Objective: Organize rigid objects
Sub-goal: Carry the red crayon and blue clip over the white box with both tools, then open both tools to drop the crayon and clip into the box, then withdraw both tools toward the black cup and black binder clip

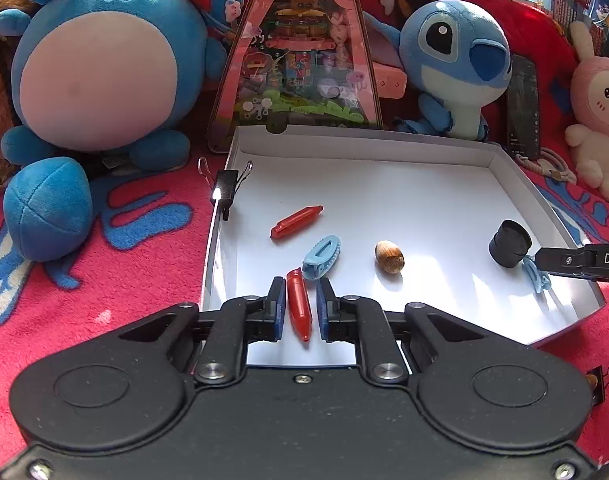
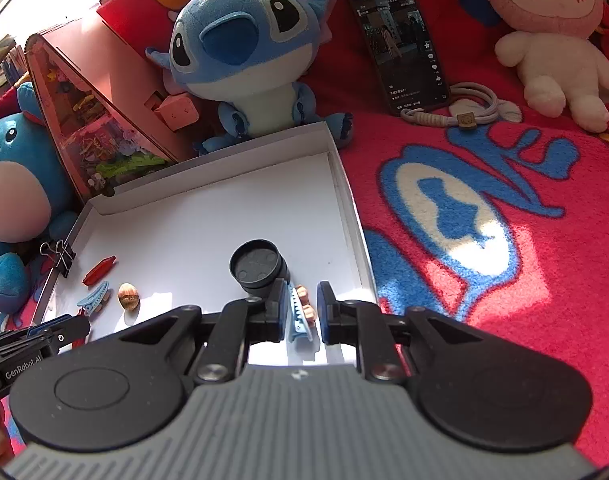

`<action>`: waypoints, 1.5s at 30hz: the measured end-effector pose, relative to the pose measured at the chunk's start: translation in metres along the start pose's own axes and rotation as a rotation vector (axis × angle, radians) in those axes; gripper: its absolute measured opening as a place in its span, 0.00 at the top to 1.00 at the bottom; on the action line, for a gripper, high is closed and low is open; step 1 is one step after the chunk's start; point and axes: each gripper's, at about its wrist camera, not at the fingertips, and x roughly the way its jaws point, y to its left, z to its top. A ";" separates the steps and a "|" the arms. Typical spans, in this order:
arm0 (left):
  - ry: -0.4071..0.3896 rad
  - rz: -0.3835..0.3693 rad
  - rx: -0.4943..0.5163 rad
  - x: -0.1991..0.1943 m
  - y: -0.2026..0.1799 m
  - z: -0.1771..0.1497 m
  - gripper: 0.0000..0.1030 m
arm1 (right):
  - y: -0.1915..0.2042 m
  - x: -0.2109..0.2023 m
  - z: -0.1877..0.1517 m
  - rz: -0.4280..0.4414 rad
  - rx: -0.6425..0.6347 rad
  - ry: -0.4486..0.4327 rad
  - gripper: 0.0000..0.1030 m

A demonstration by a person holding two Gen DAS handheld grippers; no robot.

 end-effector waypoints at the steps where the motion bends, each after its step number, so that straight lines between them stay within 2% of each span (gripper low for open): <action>1: -0.001 -0.002 0.001 -0.001 0.000 0.000 0.84 | 0.000 -0.001 -0.001 0.003 -0.002 -0.004 0.76; 4: -0.005 -0.005 0.004 -0.006 0.000 -0.002 0.67 | 0.002 -0.004 -0.003 0.002 -0.014 -0.012 0.74; 5: -0.008 -0.002 0.006 -0.008 -0.001 -0.002 0.59 | 0.002 -0.005 -0.003 0.001 -0.018 -0.015 0.67; 6: -0.011 0.000 0.007 -0.010 -0.001 -0.003 0.56 | 0.002 -0.007 -0.004 0.001 -0.022 -0.019 0.59; 13: -0.025 -0.015 0.025 -0.029 -0.003 -0.009 0.42 | 0.003 -0.023 -0.011 0.009 -0.054 -0.058 0.46; 18: -0.047 -0.032 0.056 -0.045 -0.008 -0.018 0.25 | 0.005 -0.035 -0.018 0.019 -0.092 -0.085 0.36; 24: -0.065 -0.068 0.075 -0.063 -0.014 -0.028 0.21 | 0.007 -0.051 -0.028 0.035 -0.152 -0.126 0.25; 30: -0.074 -0.095 0.092 -0.077 -0.020 -0.037 0.19 | 0.007 -0.066 -0.039 0.034 -0.215 -0.176 0.18; 45: -0.065 -0.142 0.109 -0.095 -0.028 -0.066 0.18 | -0.007 -0.086 -0.059 0.012 -0.288 -0.222 0.14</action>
